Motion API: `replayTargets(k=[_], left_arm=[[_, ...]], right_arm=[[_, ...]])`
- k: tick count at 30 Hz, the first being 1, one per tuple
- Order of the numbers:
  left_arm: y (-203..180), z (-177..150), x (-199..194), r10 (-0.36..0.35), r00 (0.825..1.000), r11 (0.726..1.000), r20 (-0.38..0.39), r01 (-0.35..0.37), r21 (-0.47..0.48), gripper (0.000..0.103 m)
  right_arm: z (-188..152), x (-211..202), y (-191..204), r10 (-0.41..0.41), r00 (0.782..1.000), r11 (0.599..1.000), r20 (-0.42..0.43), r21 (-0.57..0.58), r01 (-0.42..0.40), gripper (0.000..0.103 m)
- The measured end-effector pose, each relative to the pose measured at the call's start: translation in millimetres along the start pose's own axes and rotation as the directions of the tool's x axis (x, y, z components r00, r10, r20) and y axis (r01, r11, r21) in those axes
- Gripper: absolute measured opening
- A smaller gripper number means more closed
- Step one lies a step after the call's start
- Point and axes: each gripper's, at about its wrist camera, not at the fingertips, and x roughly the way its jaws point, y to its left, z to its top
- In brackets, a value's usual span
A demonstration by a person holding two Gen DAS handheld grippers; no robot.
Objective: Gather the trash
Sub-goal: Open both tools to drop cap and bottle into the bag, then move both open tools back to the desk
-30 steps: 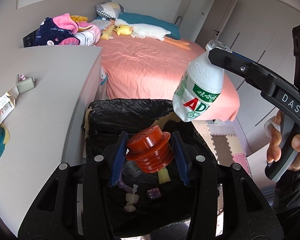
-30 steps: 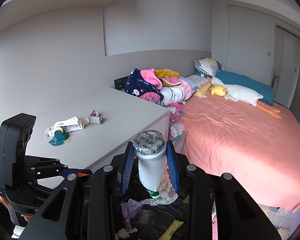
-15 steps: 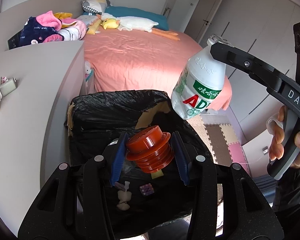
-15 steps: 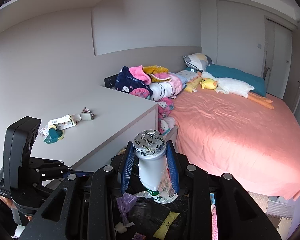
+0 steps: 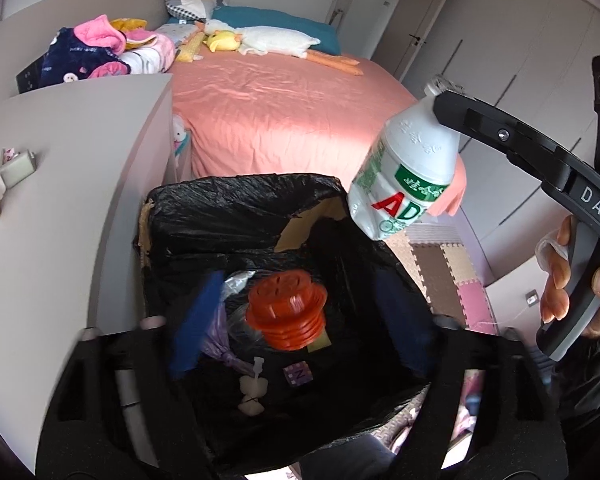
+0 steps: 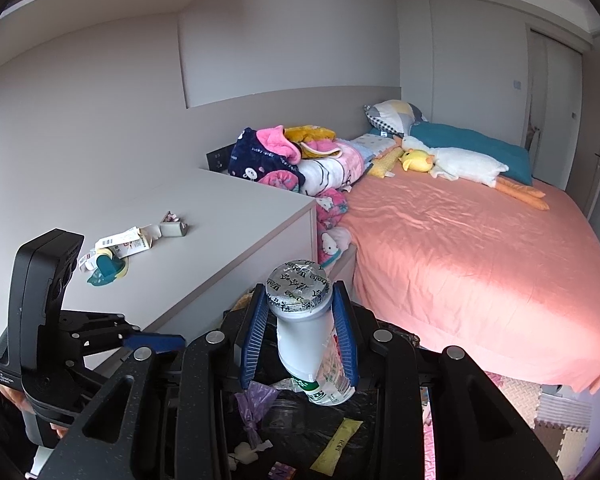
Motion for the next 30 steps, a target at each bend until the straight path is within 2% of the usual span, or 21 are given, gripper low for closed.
replayTargets(k=[1,2,3,8,20,30], left_arm=[[0,0,-3,0.023,0.999,1.0,0.022,-0.024,0.005,0.097],[0,1,-5,0.04,0.999,0.999,0.028,-0.041,0.019,0.097],[0,1,-6,0.048,0.998,0.998,0.031,-0.049,0.028,0.097],[2,1,-11,0.042,0.998,0.998,0.037,-0.043,0.037,0.097],[14,-2,-15,0.062,0.997,0.998,0.045,-0.063,0.022,0.097],[40,-6,-24,0.102,0.994,0.995,0.048,-0.102,-0.006,0.097]], right_arm=[[0,-1,1,-0.007,1.0,1.0,0.01,-0.003,0.007,0.056],[1,-5,1,-0.024,0.999,1.0,0.032,-0.005,0.025,0.081],[1,-9,2,-0.052,0.997,0.999,0.063,-0.005,0.053,0.09],[5,-16,-1,-0.058,0.994,0.998,0.094,-0.002,0.058,0.09],[6,-9,2,-0.054,0.996,0.998,0.073,-0.018,0.055,0.09],[8,12,26,-0.014,0.999,0.999,0.046,-0.046,0.016,0.09]])
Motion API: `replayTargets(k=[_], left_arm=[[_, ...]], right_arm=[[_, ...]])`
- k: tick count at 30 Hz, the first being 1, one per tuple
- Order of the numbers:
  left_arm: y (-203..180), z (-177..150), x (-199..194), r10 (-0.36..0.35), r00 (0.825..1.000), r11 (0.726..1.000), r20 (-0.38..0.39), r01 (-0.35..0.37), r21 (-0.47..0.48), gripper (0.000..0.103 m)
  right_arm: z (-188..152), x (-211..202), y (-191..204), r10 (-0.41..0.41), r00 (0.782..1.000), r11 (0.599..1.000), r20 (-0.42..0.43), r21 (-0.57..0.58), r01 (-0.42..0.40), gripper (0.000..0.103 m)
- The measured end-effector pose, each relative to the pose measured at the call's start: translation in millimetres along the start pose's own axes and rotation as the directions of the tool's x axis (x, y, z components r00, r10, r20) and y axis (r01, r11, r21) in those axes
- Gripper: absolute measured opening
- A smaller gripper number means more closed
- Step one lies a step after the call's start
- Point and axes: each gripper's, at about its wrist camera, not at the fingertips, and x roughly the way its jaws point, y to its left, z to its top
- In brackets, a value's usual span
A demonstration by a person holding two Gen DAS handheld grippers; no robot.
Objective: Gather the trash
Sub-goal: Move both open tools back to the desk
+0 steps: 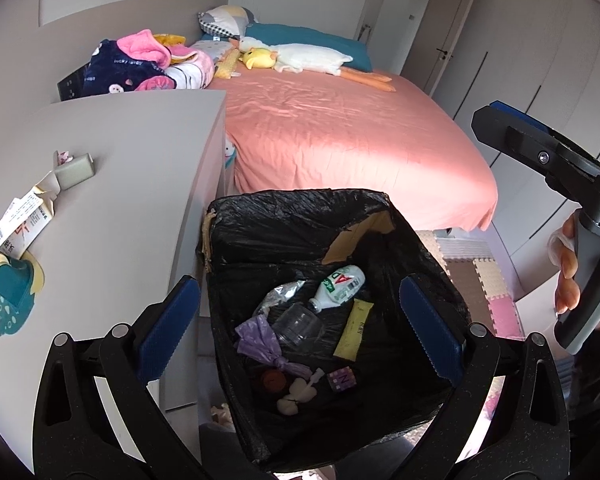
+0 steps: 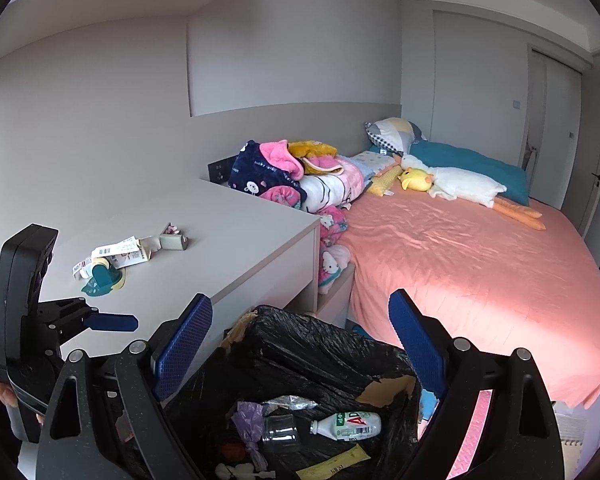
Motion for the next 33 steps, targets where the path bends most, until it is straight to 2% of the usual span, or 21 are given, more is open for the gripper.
replayTargets(k=[11,18,23,33], left_arm=[[57,-11,-18,0.106,0.994,0.993,0.019,-0.105,-0.053,0.097],[101,-20,-28,0.168,0.986,0.977,0.015,-0.165,-0.136,0.097],[130,-25,-32,0.219,0.976,0.955,0.01,-0.213,-0.208,0.097],[179,-26,-32,0.337,0.942,0.881,0.012,-0.311,-0.356,0.097]], right_arm=[[7,34,46,0.081,0.996,0.996,-0.034,-0.035,-0.083,0.09],[11,64,78,0.139,0.988,0.988,-0.068,-0.053,-0.143,0.09],[14,82,100,0.172,0.982,0.982,-0.085,-0.066,-0.177,0.09],[22,111,123,0.233,0.967,0.968,-0.103,-0.069,-0.241,0.09]])
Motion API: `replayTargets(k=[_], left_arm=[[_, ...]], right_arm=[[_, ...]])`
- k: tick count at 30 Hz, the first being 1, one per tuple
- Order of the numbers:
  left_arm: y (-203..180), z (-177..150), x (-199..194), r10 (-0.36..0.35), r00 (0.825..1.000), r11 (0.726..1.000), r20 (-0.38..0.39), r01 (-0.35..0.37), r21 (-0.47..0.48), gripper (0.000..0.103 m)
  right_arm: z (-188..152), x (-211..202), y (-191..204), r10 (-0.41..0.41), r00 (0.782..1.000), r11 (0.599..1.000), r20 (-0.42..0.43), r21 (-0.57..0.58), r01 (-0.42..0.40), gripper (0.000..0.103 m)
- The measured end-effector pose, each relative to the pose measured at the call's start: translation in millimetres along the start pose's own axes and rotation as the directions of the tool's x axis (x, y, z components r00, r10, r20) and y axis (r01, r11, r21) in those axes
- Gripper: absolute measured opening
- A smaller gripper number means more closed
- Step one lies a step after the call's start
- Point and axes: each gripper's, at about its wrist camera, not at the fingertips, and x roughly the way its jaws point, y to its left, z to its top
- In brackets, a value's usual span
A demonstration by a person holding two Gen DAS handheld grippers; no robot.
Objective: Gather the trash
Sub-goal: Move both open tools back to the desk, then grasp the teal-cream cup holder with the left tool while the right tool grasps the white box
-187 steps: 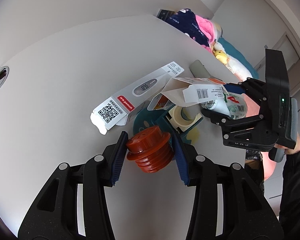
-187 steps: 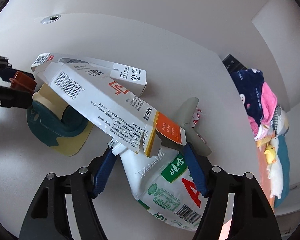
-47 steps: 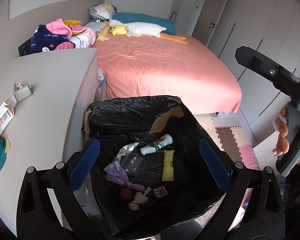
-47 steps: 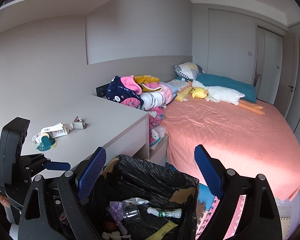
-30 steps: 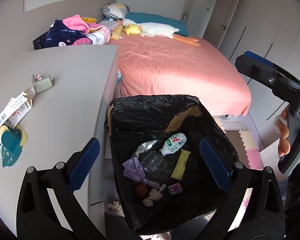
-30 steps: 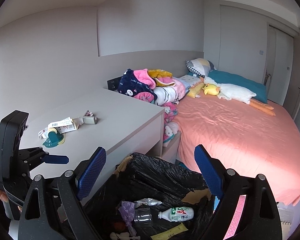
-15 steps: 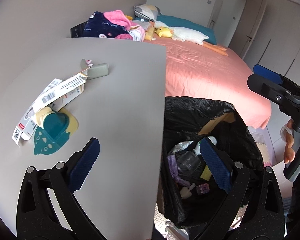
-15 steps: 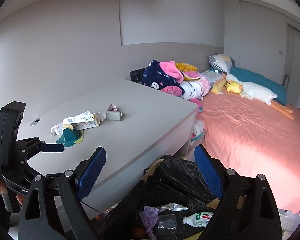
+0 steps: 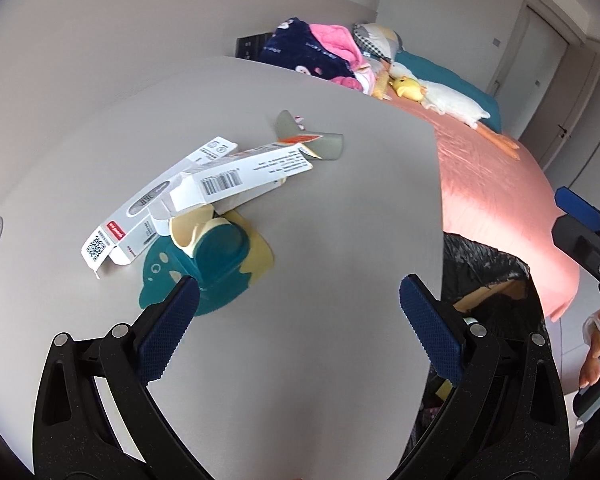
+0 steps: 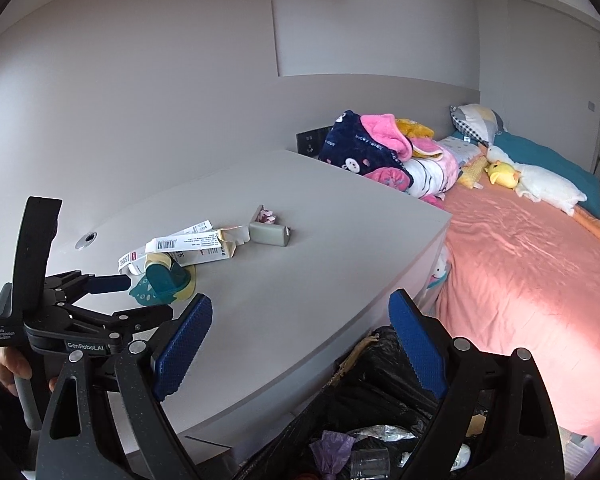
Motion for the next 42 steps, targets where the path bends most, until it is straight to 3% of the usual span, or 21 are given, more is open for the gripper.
replayTargets(k=[8,18,21,22,23,28,29,42], left_arm=[[27,8,16,0.073,0.997,0.991,0.009,-0.072,-0.109,0.094],[46,19,48,0.116,0.992,0.974,-0.048,-0.123,-0.189,0.075],[52,23,52,0.135,0.99,0.972,-0.046,-0.141,-0.189,0.065],[54,24,51,0.132,0.99,0.972,-0.041,-0.137,-0.188,0.057],[57,24,51,0.119,0.992,0.973,-0.039,-0.124,-0.192,0.055],[66,22,47,0.082,0.996,0.981,-0.034,-0.087,-0.172,0.055],[67,21,45,0.076,0.997,0.983,-0.031,-0.08,-0.168,0.05],[89,6,7,0.035,0.999,0.991,-0.026,-0.038,-0.127,0.05]], right_arm=[[7,25,4,0.035,0.999,0.999,-0.013,-0.022,-0.035,0.09],[11,56,12,0.075,0.996,0.997,-0.045,-0.026,-0.076,0.09],[13,64,17,0.084,0.995,0.996,-0.053,-0.034,-0.086,0.09],[13,66,19,0.087,0.995,0.995,-0.057,-0.038,-0.089,0.09],[14,69,21,0.088,0.994,0.995,-0.061,-0.042,-0.091,0.09],[16,83,35,0.091,0.992,0.993,-0.083,-0.071,-0.097,0.09],[16,85,38,0.089,0.992,0.992,-0.086,-0.079,-0.096,0.09],[24,116,92,0.072,0.987,0.967,-0.144,-0.234,-0.104,0.09]])
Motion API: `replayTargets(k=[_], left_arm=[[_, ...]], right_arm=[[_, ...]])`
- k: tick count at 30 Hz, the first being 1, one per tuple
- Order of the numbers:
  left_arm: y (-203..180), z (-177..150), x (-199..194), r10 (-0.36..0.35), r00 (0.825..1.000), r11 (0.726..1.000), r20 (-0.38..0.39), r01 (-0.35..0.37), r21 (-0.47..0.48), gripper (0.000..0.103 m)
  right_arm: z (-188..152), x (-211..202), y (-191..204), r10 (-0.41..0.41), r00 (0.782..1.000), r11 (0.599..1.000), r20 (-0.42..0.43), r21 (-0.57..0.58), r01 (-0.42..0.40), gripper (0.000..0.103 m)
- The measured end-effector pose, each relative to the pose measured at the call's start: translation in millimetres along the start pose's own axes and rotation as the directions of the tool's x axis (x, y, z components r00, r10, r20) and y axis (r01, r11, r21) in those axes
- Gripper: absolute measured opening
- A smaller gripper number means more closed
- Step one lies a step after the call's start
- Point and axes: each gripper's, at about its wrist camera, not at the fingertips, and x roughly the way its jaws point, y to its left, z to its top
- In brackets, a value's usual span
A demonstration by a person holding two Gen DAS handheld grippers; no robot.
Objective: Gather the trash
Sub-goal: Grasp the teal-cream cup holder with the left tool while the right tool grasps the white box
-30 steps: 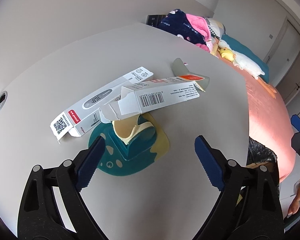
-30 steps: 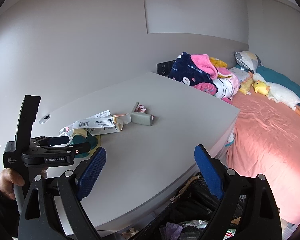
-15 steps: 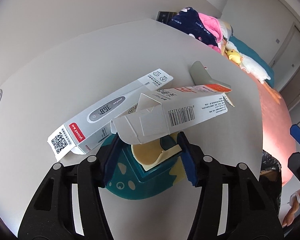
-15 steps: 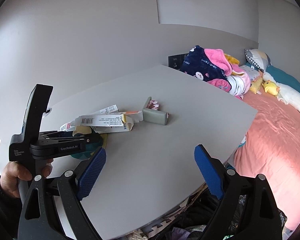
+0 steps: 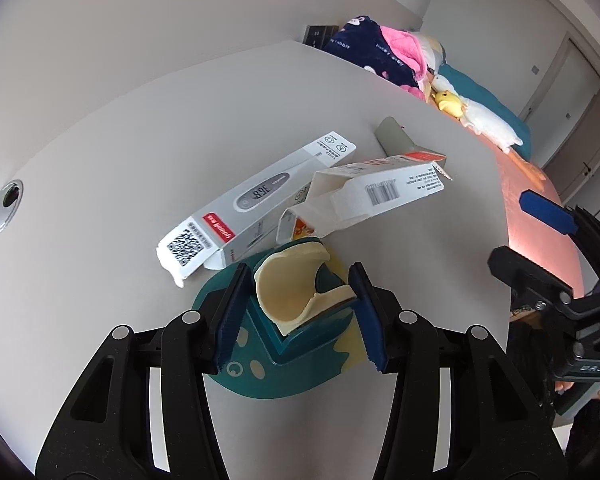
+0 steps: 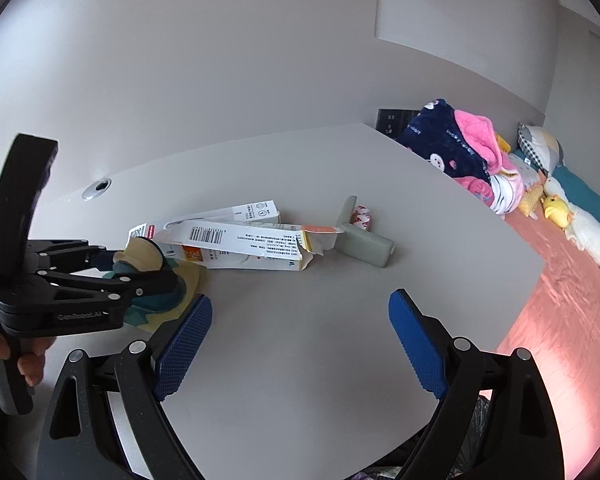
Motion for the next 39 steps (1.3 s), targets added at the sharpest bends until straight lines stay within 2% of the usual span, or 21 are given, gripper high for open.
replayTargets(k=[6,10,16,23,25,26,29,30,32,34,39], left_arm=[[23,2,-27,0.012,0.999,0.999,0.048,-0.011,-0.031,0.05],[40,5,-38,0.016,0.998,0.997,0.067,-0.011,-0.07,0.05],[55,10,-50,0.017,0.996,0.995,0.091,-0.008,-0.101,0.05],[74,14,-58,0.038,0.994,0.989,0.105,-0.023,-0.144,0.05],[79,14,-60,0.042,0.993,0.987,0.107,-0.024,-0.158,0.05],[80,14,-60,0.042,0.993,0.986,0.108,-0.024,-0.162,0.05],[84,13,-62,0.043,0.993,0.985,0.11,-0.024,-0.17,0.05],[84,13,-63,0.041,0.993,0.985,0.11,-0.022,-0.17,0.05],[85,12,-65,0.04,0.993,0.986,0.112,-0.021,-0.168,0.05],[83,12,-66,0.036,0.993,0.986,0.115,-0.017,-0.163,0.05],[78,10,-71,0.023,0.992,0.99,0.121,-0.005,-0.143,0.05]], right_arm=[[11,16,29,-0.06,0.997,0.988,-0.042,-0.143,0.053,0.09],[19,27,48,-0.118,0.991,0.959,-0.064,-0.266,0.097,0.09],[29,48,61,-0.176,0.98,0.922,-0.09,-0.364,0.132,0.09],[39,71,77,-0.226,0.971,0.855,-0.08,-0.494,0.158,0.09],[40,76,82,-0.229,0.971,0.835,-0.071,-0.527,0.158,0.079],[40,79,84,-0.224,0.972,0.829,-0.073,-0.539,0.15,0.064],[41,86,89,-0.219,0.972,0.824,-0.091,-0.551,0.134,0.048],[40,88,90,-0.218,0.971,0.822,-0.095,-0.554,0.13,0.038],[38,87,94,-0.225,0.971,0.82,-0.077,-0.554,0.146,0.034],[39,81,93,-0.205,0.976,0.836,-0.067,-0.531,0.139,0.031],[45,56,83,-0.154,0.988,0.899,-0.028,-0.418,0.128,0.024]])
